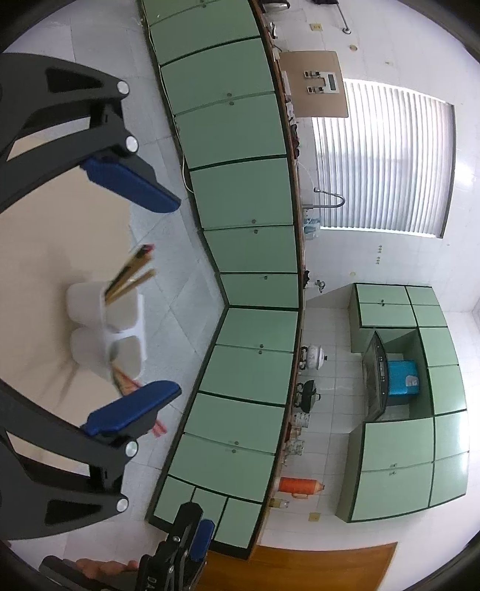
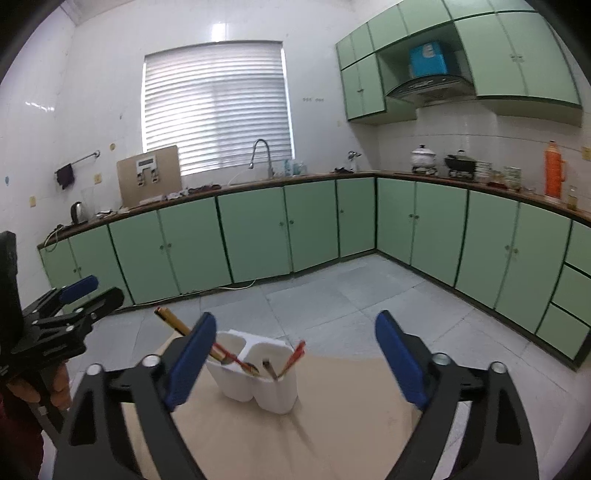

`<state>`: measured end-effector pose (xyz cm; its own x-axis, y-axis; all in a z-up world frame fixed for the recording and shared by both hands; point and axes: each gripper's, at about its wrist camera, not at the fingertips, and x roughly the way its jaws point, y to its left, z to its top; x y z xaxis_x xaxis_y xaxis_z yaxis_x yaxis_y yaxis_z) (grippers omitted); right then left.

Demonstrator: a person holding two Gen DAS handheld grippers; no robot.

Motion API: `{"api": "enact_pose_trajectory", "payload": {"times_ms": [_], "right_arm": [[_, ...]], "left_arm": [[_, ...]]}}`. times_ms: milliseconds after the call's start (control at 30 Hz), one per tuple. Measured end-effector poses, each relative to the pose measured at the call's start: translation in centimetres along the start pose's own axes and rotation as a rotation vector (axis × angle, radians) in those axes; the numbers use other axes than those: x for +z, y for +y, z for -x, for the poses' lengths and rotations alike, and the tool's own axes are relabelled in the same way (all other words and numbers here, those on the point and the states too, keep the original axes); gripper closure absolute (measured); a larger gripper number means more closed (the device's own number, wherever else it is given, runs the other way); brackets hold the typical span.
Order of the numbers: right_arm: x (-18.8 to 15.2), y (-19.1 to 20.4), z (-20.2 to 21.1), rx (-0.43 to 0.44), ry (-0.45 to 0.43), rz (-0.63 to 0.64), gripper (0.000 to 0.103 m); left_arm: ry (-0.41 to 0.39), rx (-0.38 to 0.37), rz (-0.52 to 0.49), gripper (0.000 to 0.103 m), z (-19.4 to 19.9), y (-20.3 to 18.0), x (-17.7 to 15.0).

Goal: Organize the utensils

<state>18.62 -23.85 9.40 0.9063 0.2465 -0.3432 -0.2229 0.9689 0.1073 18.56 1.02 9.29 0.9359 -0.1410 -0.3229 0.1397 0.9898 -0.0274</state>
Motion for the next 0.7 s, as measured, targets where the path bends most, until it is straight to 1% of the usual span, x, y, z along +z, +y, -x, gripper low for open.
{"api": "enact_pose_trajectory", "payload": {"times_ms": [67, 133, 267, 300, 467, 600, 700], "right_arm": [[-0.9, 0.2, 0.9, -0.011, -0.005, -0.006, 0.006], [-1.7, 0.4, 1.9, -0.015, -0.007, -0.015, 0.006], [-3.1, 0.6, 3.3, 0.011, 0.005, -0.055, 0.006], [-3.4, 0.8, 3.6, 0.018, 0.007, -0.062, 0.006], [-4.9, 2.1, 5.1, 0.002, 0.004, -0.037, 0.006], [-5.7, 3.2, 6.1, 0.012, 0.008, -0.018, 0.006], [-6.0, 3.6, 6.6, 0.035, 0.016, -0.023, 0.006]], "left_arm": [[0.005, 0.006, 0.003, 0.010, 1.0, -0.3, -0.8], [0.006, 0.013, 0.004, 0.009, 2.0, -0.4, -1.5], [0.019, 0.027, -0.004, 0.006, 4.2, -1.1, -2.9], [0.024, 0.024, -0.006, 0.006, 4.7, -1.2, -3.2], [0.046, 0.024, -0.017, 0.006, 6.5, -1.7, -4.5], [0.052, 0.011, 0.000, 0.006, 7.8, -1.8, -5.5], [0.041, 0.005, 0.009, 0.006, 8.9, -1.8, -5.6]]}}
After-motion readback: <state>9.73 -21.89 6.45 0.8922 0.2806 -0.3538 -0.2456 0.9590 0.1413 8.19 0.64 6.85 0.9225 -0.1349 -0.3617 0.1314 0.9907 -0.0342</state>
